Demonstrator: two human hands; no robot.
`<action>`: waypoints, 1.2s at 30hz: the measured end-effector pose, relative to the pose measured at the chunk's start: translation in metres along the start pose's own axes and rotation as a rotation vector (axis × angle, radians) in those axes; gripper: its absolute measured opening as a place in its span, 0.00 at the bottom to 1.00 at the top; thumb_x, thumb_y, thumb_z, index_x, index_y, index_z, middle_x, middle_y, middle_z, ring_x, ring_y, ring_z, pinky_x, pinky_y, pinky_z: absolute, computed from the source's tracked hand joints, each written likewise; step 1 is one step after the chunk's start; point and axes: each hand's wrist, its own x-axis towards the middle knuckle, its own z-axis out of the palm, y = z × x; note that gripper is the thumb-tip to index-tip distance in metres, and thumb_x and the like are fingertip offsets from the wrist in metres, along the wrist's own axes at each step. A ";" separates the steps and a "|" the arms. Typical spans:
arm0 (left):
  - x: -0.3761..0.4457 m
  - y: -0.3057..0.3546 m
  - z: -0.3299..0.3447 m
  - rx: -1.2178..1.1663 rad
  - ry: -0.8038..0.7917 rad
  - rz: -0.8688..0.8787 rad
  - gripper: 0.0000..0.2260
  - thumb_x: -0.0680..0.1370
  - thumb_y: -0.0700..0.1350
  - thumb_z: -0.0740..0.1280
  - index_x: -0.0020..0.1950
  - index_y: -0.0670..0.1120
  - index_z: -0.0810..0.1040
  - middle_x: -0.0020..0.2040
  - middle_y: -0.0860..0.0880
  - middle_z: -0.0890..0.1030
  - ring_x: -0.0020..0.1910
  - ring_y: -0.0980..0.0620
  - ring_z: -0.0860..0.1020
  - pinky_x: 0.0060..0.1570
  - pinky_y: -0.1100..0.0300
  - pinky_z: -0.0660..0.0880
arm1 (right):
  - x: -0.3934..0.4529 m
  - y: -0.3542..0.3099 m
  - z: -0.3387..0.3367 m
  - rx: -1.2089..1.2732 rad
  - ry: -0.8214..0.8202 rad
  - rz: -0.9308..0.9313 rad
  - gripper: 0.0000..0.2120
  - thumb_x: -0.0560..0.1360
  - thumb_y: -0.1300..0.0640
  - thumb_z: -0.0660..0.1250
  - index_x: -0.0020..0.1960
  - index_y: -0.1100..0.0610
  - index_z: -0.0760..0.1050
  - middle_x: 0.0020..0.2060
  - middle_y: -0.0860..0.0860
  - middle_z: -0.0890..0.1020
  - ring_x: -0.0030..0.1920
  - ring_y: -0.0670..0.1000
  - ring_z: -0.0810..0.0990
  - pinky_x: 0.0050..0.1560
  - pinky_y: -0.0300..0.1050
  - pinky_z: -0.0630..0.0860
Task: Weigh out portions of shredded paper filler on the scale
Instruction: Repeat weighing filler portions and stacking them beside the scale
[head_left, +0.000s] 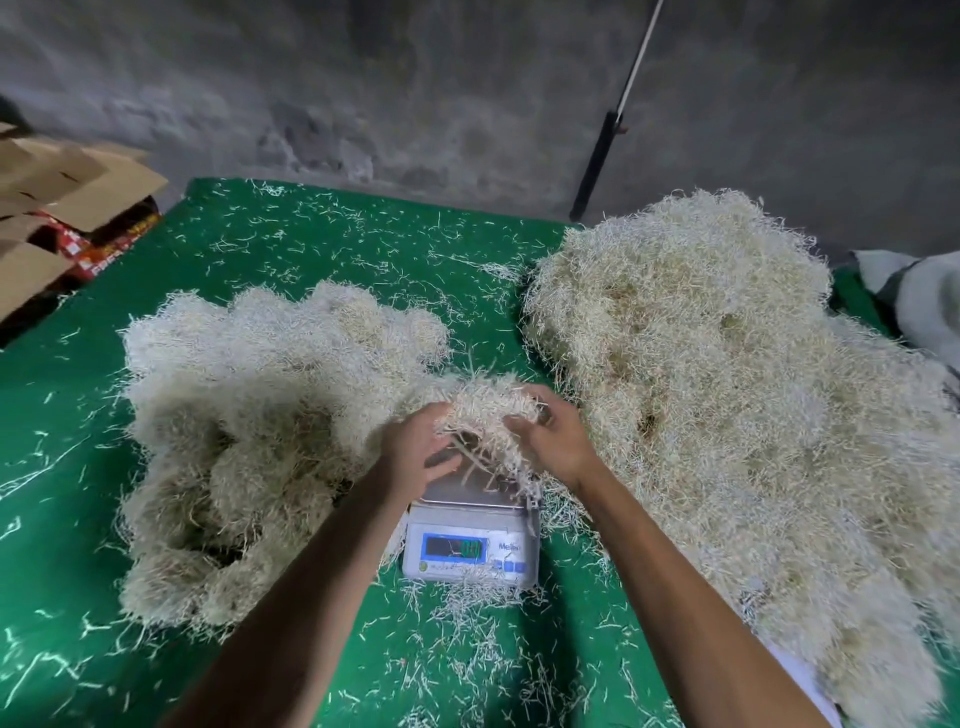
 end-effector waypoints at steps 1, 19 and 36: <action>0.004 -0.001 -0.002 -0.050 0.095 0.028 0.17 0.78 0.42 0.73 0.65 0.42 0.77 0.62 0.39 0.76 0.52 0.45 0.80 0.42 0.47 0.84 | 0.000 0.001 -0.002 0.033 0.014 0.002 0.23 0.80 0.64 0.67 0.70 0.44 0.73 0.46 0.58 0.82 0.32 0.56 0.78 0.33 0.50 0.78; -0.023 -0.057 -0.036 0.421 0.117 0.467 0.22 0.79 0.48 0.72 0.72 0.46 0.75 0.71 0.48 0.75 0.67 0.50 0.75 0.64 0.58 0.72 | -0.018 0.029 -0.009 -0.209 0.242 0.080 0.20 0.84 0.55 0.63 0.74 0.57 0.70 0.74 0.56 0.72 0.73 0.58 0.72 0.73 0.65 0.69; -0.046 -0.054 -0.043 0.350 0.082 0.499 0.14 0.82 0.43 0.67 0.67 0.45 0.79 0.65 0.47 0.80 0.60 0.53 0.79 0.59 0.64 0.76 | -0.034 0.034 0.000 -0.334 0.437 0.076 0.23 0.82 0.55 0.66 0.75 0.60 0.68 0.72 0.57 0.74 0.64 0.55 0.77 0.57 0.42 0.76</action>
